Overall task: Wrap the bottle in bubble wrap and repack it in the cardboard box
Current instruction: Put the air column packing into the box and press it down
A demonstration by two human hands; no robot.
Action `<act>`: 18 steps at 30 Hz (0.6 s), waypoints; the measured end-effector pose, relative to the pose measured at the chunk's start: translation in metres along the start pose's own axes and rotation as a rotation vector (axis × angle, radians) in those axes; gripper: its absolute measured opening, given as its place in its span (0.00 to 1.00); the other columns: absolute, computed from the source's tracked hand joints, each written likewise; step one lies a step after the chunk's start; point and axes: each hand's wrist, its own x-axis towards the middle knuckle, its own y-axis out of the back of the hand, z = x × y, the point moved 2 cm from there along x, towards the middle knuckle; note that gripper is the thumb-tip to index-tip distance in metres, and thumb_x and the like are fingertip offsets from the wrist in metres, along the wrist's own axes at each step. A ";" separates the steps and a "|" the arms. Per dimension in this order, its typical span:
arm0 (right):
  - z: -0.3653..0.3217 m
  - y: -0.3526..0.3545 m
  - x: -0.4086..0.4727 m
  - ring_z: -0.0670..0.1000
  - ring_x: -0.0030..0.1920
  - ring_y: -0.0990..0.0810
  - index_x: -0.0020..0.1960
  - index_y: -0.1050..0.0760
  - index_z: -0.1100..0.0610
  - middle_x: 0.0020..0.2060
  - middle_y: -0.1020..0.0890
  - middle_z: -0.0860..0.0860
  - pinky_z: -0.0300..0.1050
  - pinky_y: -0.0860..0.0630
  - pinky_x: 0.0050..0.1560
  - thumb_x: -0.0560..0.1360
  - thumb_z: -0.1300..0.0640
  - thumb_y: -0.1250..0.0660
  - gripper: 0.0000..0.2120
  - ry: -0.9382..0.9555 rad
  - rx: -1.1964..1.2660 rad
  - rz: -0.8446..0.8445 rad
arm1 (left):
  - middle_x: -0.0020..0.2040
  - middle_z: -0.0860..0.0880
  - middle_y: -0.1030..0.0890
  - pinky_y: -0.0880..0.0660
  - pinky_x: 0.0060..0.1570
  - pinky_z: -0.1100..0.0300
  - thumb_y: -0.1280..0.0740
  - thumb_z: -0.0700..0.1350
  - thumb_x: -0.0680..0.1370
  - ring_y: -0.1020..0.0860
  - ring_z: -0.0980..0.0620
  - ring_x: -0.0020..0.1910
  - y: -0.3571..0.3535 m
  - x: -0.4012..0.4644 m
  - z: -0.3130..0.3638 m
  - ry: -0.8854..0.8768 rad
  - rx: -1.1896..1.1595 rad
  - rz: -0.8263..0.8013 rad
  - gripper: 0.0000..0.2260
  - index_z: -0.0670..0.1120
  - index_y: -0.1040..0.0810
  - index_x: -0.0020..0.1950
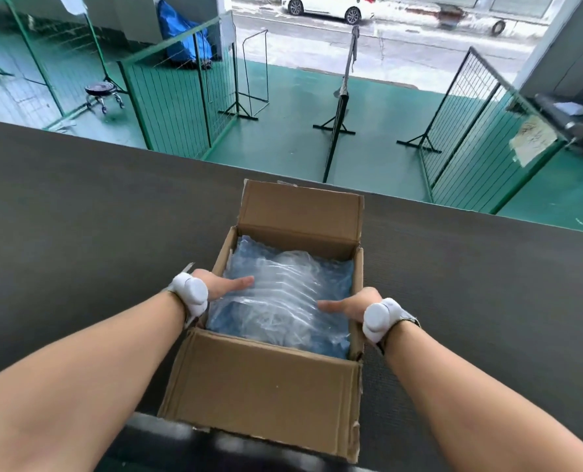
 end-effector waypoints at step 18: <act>-0.010 -0.006 -0.049 0.58 0.51 0.13 0.59 0.20 0.63 0.53 0.14 0.55 0.55 0.15 0.56 0.43 0.34 0.13 0.53 0.068 0.122 0.044 | 0.54 0.48 0.14 0.25 0.64 0.52 0.21 0.73 0.50 0.17 0.46 0.55 0.026 -0.004 0.000 -0.010 -0.020 -0.047 0.47 0.43 0.17 0.59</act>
